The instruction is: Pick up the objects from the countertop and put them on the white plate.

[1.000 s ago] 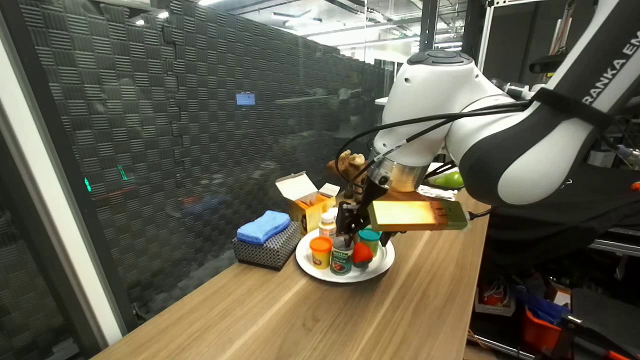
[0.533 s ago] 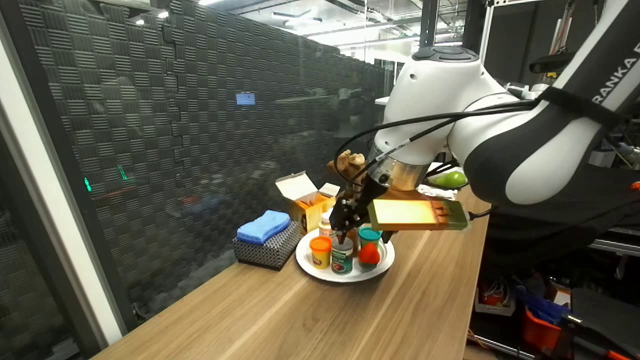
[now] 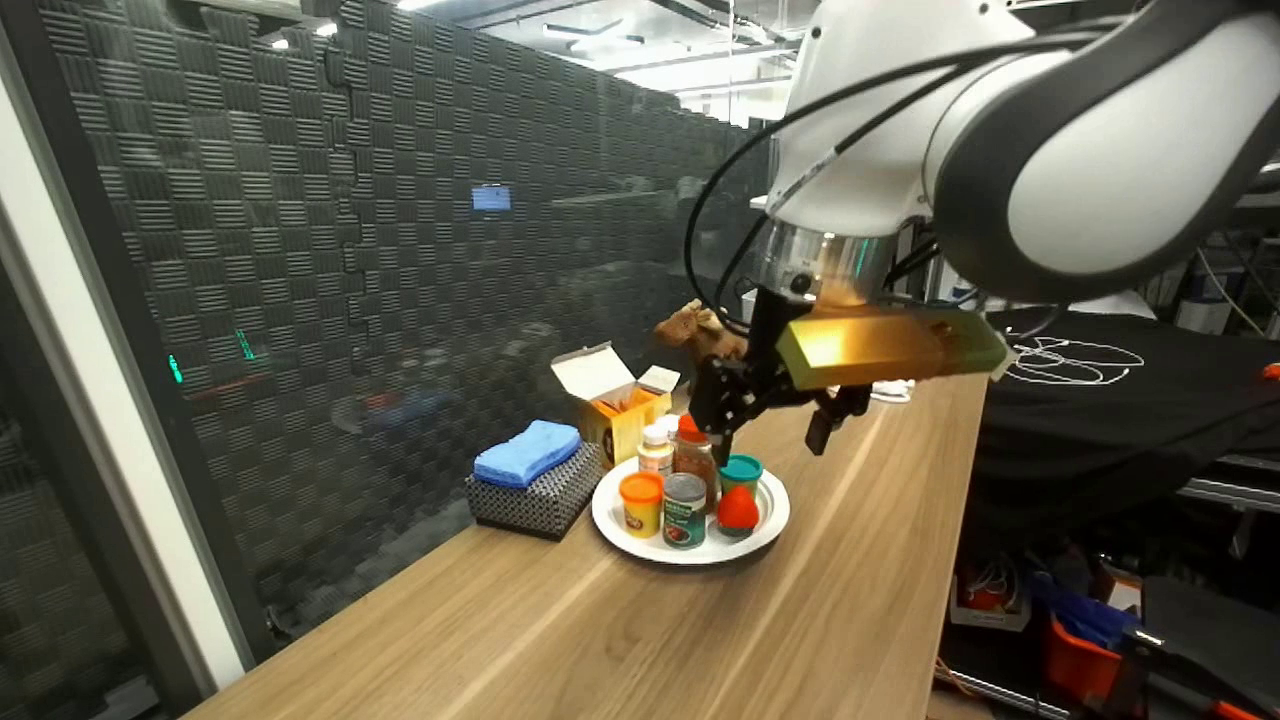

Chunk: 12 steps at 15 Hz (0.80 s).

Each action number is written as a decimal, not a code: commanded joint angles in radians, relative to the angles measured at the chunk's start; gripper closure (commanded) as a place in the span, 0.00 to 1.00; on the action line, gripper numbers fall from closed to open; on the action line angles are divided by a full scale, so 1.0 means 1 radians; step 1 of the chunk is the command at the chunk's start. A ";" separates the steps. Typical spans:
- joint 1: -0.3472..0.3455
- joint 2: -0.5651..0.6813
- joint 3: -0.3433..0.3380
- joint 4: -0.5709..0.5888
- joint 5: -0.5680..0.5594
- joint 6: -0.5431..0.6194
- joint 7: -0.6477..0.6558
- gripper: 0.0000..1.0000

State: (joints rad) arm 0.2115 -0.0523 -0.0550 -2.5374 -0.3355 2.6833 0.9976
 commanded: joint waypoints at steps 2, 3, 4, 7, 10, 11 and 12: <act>-0.094 -0.195 0.087 0.016 0.051 -0.211 -0.104 0.00; -0.107 -0.224 0.098 0.024 0.053 -0.258 -0.137 0.00; -0.117 -0.243 0.106 0.035 0.064 -0.292 -0.171 0.00; -0.134 -0.308 0.123 0.045 0.091 -0.375 -0.278 0.00; -0.160 -0.297 0.147 0.039 0.113 -0.367 -0.301 0.00; -0.160 -0.310 0.149 0.039 0.126 -0.382 -0.328 0.00; -0.160 -0.319 0.150 0.038 0.132 -0.389 -0.342 0.00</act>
